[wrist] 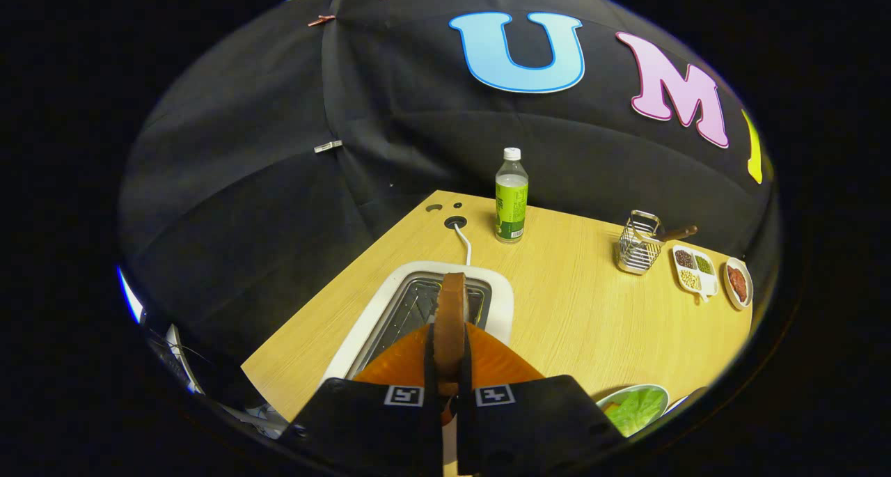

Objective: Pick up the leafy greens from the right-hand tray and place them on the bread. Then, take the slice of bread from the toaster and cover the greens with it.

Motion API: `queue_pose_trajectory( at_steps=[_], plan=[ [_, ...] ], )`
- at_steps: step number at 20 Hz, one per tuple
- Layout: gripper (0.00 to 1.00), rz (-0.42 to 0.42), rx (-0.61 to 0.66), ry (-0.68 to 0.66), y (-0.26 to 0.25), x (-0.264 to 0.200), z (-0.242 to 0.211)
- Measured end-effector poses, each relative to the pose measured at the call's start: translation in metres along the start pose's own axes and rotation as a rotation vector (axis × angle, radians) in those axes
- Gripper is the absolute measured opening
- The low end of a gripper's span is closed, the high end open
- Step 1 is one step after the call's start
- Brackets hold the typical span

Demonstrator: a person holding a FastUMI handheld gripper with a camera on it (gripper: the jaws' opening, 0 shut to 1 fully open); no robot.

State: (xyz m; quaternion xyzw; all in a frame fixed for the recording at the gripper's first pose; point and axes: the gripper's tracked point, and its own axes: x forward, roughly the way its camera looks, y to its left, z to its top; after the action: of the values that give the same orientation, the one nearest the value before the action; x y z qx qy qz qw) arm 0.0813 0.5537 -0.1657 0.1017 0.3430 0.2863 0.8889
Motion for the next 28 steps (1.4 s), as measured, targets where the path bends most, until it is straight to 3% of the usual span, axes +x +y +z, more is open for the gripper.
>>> queue_pose_trajectory(
  at_steps=[8,16,23,28],
  plan=[
    [0.12,0.043,0.054,-0.112,0.003,-0.038,0.042],
    [0.11,0.047,0.127,-0.268,-0.025,-0.12,0.094],
    [0.11,-0.078,0.235,-0.36,-0.109,-0.193,0.091],
    [0.11,-0.223,0.322,-0.317,-0.178,-0.206,0.032]
  ],
)
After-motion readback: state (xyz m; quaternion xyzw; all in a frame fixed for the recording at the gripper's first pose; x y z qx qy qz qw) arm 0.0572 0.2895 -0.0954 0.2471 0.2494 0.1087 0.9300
